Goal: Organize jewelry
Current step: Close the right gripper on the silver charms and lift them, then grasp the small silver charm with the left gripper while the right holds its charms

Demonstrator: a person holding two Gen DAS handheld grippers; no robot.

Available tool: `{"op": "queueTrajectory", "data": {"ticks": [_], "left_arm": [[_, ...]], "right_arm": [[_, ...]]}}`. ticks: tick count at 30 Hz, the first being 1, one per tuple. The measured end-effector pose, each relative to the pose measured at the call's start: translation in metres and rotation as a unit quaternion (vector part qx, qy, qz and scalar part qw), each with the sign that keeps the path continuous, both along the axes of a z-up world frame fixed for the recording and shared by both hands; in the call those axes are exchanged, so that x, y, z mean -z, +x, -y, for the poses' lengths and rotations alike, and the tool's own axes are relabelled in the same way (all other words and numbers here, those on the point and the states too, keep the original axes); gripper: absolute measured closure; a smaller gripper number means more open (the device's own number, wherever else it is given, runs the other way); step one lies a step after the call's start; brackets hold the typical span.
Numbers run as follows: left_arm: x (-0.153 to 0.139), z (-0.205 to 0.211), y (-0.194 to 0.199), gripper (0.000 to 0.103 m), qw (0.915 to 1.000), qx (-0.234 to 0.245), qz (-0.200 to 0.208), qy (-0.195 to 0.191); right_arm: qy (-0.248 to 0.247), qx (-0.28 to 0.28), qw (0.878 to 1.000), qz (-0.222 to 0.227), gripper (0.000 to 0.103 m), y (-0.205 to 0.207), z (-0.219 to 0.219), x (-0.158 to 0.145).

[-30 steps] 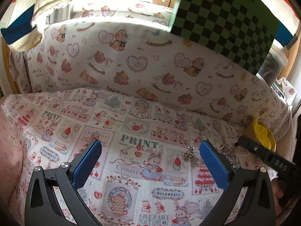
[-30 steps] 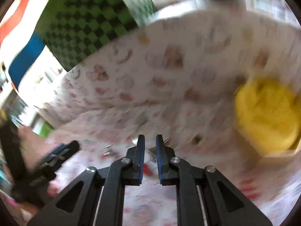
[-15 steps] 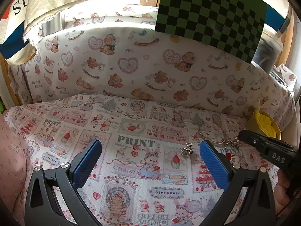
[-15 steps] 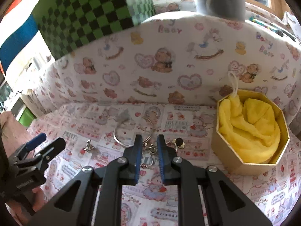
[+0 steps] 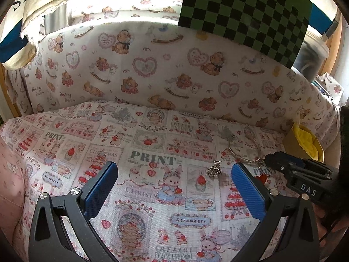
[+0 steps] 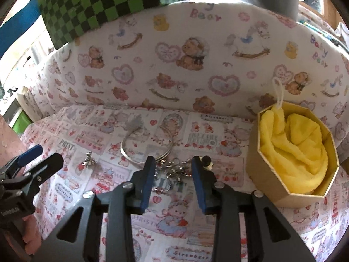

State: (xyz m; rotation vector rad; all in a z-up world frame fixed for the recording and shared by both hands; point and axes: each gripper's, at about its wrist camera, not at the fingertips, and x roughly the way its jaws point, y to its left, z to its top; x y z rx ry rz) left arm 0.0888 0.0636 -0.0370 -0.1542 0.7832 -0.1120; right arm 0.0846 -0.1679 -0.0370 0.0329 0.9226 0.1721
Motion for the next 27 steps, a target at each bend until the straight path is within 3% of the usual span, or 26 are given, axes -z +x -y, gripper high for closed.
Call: {"op": "queueTrajectory", "data": {"ticks": [2,4,12,17,20,22,24,27], "left_arm": [[0.001,0.000,0.001,0.000,1.0000,0.000,-0.002,0.000],[0.001,0.001,0.001,0.000,1.0000,0.002,-0.003,0.001],[-0.003,0.002,-0.003,0.000,0.9999,0.001,0.011,0.013],[-0.006,-0.004,-0.007,0.002,0.9997,-0.013,0.021,0.007],[-0.007,0.001,-0.005,0.023,0.9999,0.014,-0.001,0.010],[-0.007,0.003,-0.001,0.045,0.9988,0.031,-0.036,-0.013],[-0.008,0.006,0.006,0.052,0.9971,0.032,-0.059,-0.037],[-0.013,0.014,0.016,0.054,0.9961,0.021,-0.081,-0.029]], "right_arm": [[-0.012,-0.003,1.000,-0.001,0.072,0.001,-0.008,0.003],[-0.031,0.003,1.000,0.000,0.085,0.002,-0.013,0.006],[0.044,0.002,0.999,0.030,0.085,-0.018,-0.001,-0.028],[0.032,-0.023,0.998,0.052,0.085,-0.044,0.000,-0.046],[0.017,-0.023,0.998,0.051,0.085,-0.057,0.011,-0.036],[0.013,-0.009,0.999,0.049,0.085,-0.058,0.019,-0.029],[0.022,-0.005,0.999,0.039,0.085,-0.054,0.024,-0.026],[0.023,0.001,0.998,0.057,0.085,-0.054,0.025,-0.027]]}}
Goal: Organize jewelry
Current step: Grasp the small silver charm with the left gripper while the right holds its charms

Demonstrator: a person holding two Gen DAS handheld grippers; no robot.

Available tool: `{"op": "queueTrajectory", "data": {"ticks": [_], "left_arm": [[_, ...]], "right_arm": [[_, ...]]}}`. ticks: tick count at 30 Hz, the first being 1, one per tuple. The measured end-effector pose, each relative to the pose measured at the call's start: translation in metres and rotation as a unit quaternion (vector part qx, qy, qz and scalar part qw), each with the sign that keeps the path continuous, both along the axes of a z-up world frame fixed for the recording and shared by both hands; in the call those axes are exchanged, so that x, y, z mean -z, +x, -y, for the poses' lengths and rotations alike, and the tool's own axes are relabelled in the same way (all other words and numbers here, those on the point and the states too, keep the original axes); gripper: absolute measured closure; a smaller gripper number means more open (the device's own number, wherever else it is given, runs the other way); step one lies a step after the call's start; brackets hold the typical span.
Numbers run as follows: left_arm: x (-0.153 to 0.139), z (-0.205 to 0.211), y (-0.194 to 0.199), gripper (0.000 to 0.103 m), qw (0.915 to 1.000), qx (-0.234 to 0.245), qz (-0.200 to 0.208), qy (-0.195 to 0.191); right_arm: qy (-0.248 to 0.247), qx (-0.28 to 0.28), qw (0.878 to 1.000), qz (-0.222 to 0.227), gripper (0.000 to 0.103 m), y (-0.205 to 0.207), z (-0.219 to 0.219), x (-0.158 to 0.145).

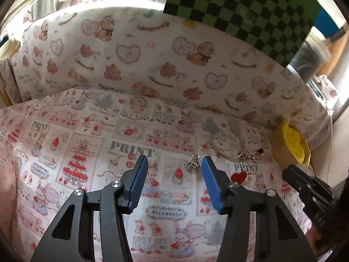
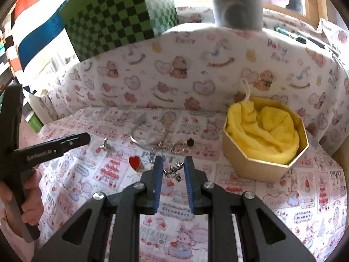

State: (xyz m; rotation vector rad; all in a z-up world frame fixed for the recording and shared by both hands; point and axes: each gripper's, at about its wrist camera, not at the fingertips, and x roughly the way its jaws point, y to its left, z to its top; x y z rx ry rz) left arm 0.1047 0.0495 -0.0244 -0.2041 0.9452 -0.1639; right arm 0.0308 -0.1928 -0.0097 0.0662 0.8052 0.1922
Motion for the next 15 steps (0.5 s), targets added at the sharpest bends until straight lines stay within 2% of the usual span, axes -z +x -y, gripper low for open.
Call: {"op": "queueTrajectory", "data": {"ticks": [4,9,12,15], "left_arm": [[-0.004,0.015,0.008,0.055,0.9991,0.002,0.002,0.042],[0.005,0.018,0.017,0.053,0.9972,-0.021,-0.010,0.071],[0.013,0.022,0.022,0.053,0.9969,-0.021,-0.024,0.071],[0.017,0.030,0.024,0.053,0.9950,-0.011,-0.034,0.093]], "right_arm": [[0.021,0.005,1.000,0.009,0.085,-0.002,0.008,0.004],[0.030,0.026,0.999,0.023,0.085,-0.003,0.025,-0.001],[0.054,0.033,0.998,0.016,0.085,-0.002,0.036,-0.002],[0.043,0.047,0.998,0.022,0.085,-0.002,0.039,-0.002]]}}
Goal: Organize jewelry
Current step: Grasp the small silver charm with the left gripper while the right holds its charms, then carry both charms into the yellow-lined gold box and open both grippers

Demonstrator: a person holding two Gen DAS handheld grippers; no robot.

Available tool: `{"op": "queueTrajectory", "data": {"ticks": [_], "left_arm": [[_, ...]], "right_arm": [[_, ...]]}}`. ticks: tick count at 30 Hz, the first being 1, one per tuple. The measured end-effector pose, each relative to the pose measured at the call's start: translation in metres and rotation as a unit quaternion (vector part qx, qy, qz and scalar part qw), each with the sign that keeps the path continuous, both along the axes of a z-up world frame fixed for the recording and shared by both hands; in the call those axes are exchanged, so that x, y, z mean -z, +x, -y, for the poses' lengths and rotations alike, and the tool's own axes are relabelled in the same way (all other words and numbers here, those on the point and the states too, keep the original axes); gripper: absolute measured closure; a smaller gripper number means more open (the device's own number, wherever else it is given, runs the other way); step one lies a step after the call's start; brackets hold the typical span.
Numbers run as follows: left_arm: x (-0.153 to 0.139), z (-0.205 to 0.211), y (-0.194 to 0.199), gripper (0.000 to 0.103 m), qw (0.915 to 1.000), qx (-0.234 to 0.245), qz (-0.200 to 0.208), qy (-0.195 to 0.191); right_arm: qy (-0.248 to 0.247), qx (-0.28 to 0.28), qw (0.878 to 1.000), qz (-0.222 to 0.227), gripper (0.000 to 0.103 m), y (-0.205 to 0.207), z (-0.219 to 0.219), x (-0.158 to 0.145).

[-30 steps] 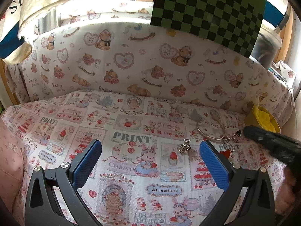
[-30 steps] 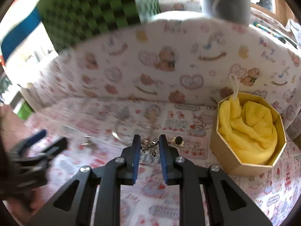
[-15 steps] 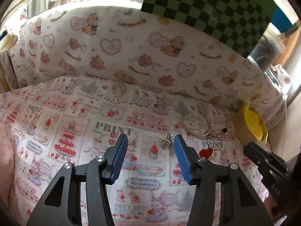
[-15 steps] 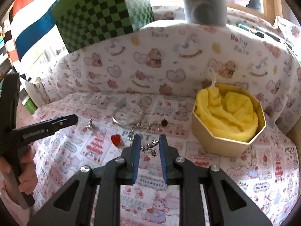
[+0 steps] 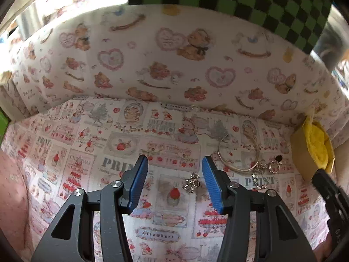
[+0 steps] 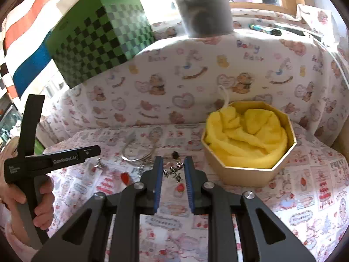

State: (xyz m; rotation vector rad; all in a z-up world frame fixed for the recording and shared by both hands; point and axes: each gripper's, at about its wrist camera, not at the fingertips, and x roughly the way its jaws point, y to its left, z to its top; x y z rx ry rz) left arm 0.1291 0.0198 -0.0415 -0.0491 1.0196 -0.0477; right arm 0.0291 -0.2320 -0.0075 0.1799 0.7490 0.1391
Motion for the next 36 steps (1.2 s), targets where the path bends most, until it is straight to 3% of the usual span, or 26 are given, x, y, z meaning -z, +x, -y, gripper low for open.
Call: {"op": "queueTrajectory", "data": {"ticks": [5,11,15,19,21,24,27,29,34,36], "left_arm": [[-0.005,0.001,0.000,0.053,0.9995,0.022,0.019,0.014],[0.001,-0.005,-0.001,0.053,0.9979,0.055,0.010,-0.032],[0.007,-0.003,-0.002,0.056,0.9978,0.061,0.005,-0.027],[0.016,0.014,-0.002,0.061,0.9978,0.062,0.017,0.017],[0.016,0.019,-0.004,0.067,0.9974,0.068,0.014,0.017],[0.018,0.028,-0.010,0.085,0.9971,0.062,0.011,0.043],[0.014,0.044,-0.022,0.087,0.9949,0.068,0.020,0.072],[0.014,0.050,-0.027,0.087,0.9959,0.066,0.021,0.058],[-0.013,0.062,-0.054,0.087,0.9936,0.058,0.080,0.056],[-0.028,0.062,-0.067,0.087,0.9929,0.060,0.099,0.027]], "right_arm": [[0.001,-0.006,1.000,-0.003,0.085,0.000,-0.002,-0.001],[0.002,-0.009,1.000,0.005,0.085,-0.006,-0.005,-0.005],[-0.001,-0.008,1.000,-0.001,0.085,-0.004,-0.006,-0.004],[-0.020,0.003,1.000,-0.015,0.085,-0.001,-0.006,0.000],[-0.019,0.001,1.000,-0.015,0.085,0.000,-0.005,0.001],[-0.021,0.005,1.000,-0.013,0.085,0.000,-0.005,0.001],[-0.020,0.006,1.000,-0.009,0.085,-0.001,-0.004,-0.001],[-0.017,0.008,1.000,-0.005,0.085,-0.003,-0.002,-0.003],[0.014,-0.001,1.000,0.014,0.085,-0.005,0.009,-0.011],[0.023,-0.002,1.000,0.019,0.085,-0.004,0.016,-0.013]]}}
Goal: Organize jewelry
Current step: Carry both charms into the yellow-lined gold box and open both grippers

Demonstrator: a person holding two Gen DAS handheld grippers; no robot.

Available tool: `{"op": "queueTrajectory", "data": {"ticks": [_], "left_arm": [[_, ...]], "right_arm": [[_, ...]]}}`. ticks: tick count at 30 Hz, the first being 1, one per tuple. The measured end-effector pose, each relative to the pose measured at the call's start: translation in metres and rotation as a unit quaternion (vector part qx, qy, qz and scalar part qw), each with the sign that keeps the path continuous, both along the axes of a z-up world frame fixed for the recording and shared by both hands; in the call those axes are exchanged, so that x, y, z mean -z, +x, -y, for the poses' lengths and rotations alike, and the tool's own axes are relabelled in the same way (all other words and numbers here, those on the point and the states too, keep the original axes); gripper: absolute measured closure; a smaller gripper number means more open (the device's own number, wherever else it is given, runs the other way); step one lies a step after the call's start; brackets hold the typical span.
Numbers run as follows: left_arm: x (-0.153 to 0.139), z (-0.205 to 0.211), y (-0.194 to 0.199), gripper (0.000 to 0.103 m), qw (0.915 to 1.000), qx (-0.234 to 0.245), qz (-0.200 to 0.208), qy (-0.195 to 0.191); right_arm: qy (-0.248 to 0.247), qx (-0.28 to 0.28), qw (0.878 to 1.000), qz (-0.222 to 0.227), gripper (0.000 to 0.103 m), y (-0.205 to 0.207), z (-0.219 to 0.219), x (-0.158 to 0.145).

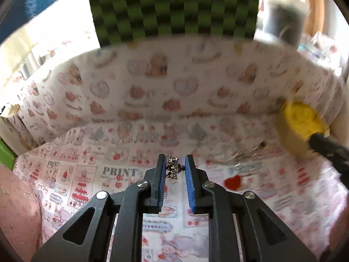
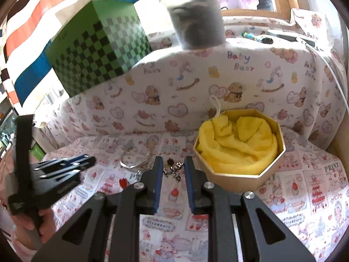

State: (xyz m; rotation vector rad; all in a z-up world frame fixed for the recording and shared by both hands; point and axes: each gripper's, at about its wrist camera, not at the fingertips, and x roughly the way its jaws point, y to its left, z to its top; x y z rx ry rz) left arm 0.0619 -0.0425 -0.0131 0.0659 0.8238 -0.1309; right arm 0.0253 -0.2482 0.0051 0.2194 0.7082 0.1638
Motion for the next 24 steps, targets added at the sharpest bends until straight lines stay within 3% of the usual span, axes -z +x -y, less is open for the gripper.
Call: {"op": "queueTrajectory", "data": {"ticks": [2,5,8,12,13,16,18,20,24], "left_arm": [[-0.016,0.000,-0.014,0.087,0.9992,0.011,0.019,-0.034],[-0.039,0.009,-0.032,0.087,0.9965,0.026,0.060,-0.052],[-0.067,0.020,-0.039,0.087,0.9930,0.046,0.072,-0.081],[-0.098,0.049,-0.043,0.087,0.9903,0.066,0.090,-0.082],[-0.101,0.057,-0.036,0.087,0.9904,0.071,0.084,-0.085],[-0.095,0.079,-0.002,0.087,0.9892,0.090,0.005,-0.116],[-0.094,0.097,0.007,0.087,0.9850,0.104,-0.001,-0.138],[-0.084,0.120,0.017,0.087,0.9848,0.114,-0.011,-0.130],[-0.051,0.144,0.034,0.087,0.9779,0.124,-0.055,-0.159]], "right_arm": [[0.019,-0.014,1.000,0.009,0.085,-0.002,0.007,-0.004],[0.030,-0.029,0.998,0.052,0.085,-0.015,0.016,-0.025],[0.056,-0.027,0.995,0.082,0.085,-0.024,0.034,-0.048],[0.095,-0.028,0.991,0.086,0.085,-0.019,0.060,-0.067],[0.087,-0.024,0.992,0.085,0.085,-0.014,0.065,-0.068],[0.060,0.028,0.994,0.085,0.085,-0.007,0.083,-0.060],[0.044,0.069,0.994,0.079,0.085,-0.006,0.094,-0.050],[0.049,0.060,0.995,0.059,0.085,-0.001,0.101,-0.041],[0.087,0.055,0.994,0.037,0.085,0.008,0.117,-0.030]]}}
